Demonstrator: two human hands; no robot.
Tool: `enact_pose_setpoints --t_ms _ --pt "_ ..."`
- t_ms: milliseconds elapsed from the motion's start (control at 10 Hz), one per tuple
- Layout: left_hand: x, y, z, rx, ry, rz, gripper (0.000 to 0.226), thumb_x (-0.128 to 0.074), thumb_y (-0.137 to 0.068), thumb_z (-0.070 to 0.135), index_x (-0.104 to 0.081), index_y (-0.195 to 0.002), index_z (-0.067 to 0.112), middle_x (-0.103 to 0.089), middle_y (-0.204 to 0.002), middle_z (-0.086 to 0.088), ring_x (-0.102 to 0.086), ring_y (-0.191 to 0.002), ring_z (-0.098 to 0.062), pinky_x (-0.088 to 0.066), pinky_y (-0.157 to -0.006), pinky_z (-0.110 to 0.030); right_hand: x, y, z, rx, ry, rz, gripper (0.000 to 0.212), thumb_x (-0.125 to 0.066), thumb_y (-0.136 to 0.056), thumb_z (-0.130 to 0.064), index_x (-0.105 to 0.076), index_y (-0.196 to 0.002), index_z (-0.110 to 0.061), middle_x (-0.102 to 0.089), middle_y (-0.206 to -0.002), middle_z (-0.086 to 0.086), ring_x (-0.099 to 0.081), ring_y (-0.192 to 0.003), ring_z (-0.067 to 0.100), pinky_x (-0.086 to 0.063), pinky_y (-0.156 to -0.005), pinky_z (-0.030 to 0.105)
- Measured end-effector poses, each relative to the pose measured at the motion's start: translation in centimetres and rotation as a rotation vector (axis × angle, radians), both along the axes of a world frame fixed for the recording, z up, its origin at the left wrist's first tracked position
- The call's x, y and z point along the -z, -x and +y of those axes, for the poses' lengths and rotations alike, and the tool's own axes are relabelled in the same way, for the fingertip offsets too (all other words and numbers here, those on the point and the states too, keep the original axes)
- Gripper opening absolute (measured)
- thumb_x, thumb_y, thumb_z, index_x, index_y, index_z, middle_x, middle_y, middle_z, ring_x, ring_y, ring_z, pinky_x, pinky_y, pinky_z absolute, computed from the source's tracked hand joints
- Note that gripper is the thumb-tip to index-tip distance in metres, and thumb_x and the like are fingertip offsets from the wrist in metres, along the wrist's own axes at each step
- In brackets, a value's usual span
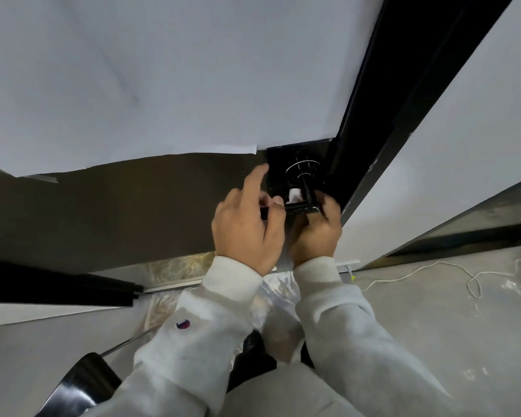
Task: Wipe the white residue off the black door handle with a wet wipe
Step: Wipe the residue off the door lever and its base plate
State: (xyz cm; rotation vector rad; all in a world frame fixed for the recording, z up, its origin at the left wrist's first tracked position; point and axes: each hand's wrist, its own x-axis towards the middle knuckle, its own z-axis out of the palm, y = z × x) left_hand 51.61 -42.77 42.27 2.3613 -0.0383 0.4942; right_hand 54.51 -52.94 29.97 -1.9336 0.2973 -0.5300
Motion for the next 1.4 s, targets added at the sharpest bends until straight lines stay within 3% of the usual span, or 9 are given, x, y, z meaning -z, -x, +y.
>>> enact_pose_setpoints --t_ms 200,300,400,600,700,1000,1100,1200,1400 --pt "0.0 0.0 -0.3 -0.032 -0.015 -0.008 0.044 -0.051 -0.09 0.031 -0.057 -0.133 0.023 -0.063 -0.08 0.013 -0.056 -0.078 -0.013 -0.051 -0.076 -0.04 -2.7 0.0 1.2 0.298 -0.215 0.135 0.03 -0.06 -0.083 -0.014 -0.077 -0.108 -0.012 -0.071 -0.101 -0.002 -0.065 -0.088 0.012 -0.047 -0.083 0.011" --pt "0.0 0.1 -0.3 -0.036 -0.017 -0.008 0.042 -0.051 -0.09 0.03 -0.058 -0.131 0.024 -0.063 -0.08 0.012 -0.055 -0.079 -0.013 -0.05 -0.077 -0.039 -2.4 -0.7 1.9 0.421 -0.733 0.4 0.019 -0.07 -0.084 -0.02 -0.08 -0.1 -0.017 -0.079 -0.09 0.002 -0.073 -0.081 0.017 -0.059 -0.086 0.033" --pt "0.0 0.1 -0.3 -0.036 -0.015 0.003 0.042 -0.049 -0.091 0.03 -0.057 -0.131 0.025 -0.064 -0.081 0.012 -0.054 -0.08 -0.012 -0.049 -0.078 -0.038 -2.9 -1.0 2.2 0.417 -1.184 0.378 0.027 -0.058 -0.083 0.0 -0.074 -0.105 0.0 -0.075 -0.094 0.013 -0.07 -0.083 0.026 -0.055 -0.095 0.053" --pt "0.1 0.0 -0.7 -0.07 -0.043 0.001 0.041 -0.05 -0.09 0.031 -0.059 -0.13 0.025 -0.065 -0.081 0.012 -0.055 -0.078 -0.014 -0.046 -0.076 -0.036 -3.7 -1.6 1.9 0.354 -1.536 0.497 0.031 -0.06 -0.091 -0.015 -0.065 -0.119 -0.003 -0.069 -0.123 0.018 -0.069 -0.109 0.033 -0.055 -0.096 0.047" --pt "-0.1 0.0 -0.7 -0.085 -0.049 -0.004 0.04 -0.052 -0.089 0.029 -0.06 -0.128 0.024 -0.065 -0.08 0.011 -0.055 -0.077 -0.014 -0.044 -0.075 -0.032 -4.6 -1.6 2.2 0.176 -1.667 0.538 0.027 -0.048 -0.097 -0.025 -0.066 -0.101 -0.005 -0.07 -0.103 0.015 -0.066 -0.099 0.031 -0.051 -0.09 0.031" --pt "-0.1 -0.1 -1.0 -0.102 -0.079 0.014 0.038 -0.047 -0.091 0.03 -0.06 -0.126 0.024 -0.068 -0.081 0.009 -0.055 -0.077 -0.017 -0.044 -0.075 -0.036 -7.0 -2.5 1.1 0.141 -1.724 0.555 0.036 -0.041 -0.101 -0.03 -0.062 -0.089 -0.003 -0.064 -0.086 0.016 -0.062 -0.083 0.023 -0.046 -0.1 0.03" --pt "0.0 -0.1 -1.0 -0.107 -0.078 0.015 0.037 -0.046 -0.091 0.03 -0.061 -0.125 0.024 -0.068 -0.08 0.01 -0.054 -0.076 -0.016 -0.044 -0.075 -0.038 -4.9 -2.7 0.5 0.038 -1.463 0.45 0.037 -0.065 -0.069 -0.062 -0.066 -0.091 -0.032 -0.059 -0.112 0.012 -0.061 -0.112 0.033 -0.045 -0.107 0.044" --pt "0.0 -0.2 -1.2 -0.121 -0.081 0.013 0.037 -0.047 -0.091 0.03 -0.06 -0.125 0.025 -0.067 -0.079 0.01 -0.053 -0.075 -0.016 -0.044 -0.075 -0.038 -2.8 -2.8 1.2 -0.055 -1.465 0.442 0.036 -0.047 -0.058 -0.061 -0.066 -0.082 -0.044 -0.057 -0.12 0.013 -0.051 -0.127 0.045 -0.04 -0.108 0.058" --pt "0.1 -0.3 -1.6 -0.164 -0.078 -0.005 0.038 -0.047 -0.09 0.029 -0.062 -0.124 0.022 -0.065 -0.075 0.01 -0.053 -0.074 -0.015 -0.044 -0.074 -0.037 -7.2 -0.7 -0.8 0.19 -0.992 0.212 0.017 -0.072 -0.084 -0.014 -0.081 -0.072 -0.02 -0.075 -0.072 0.002 -0.07 -0.079 0.024 -0.057 -0.084 0.044"
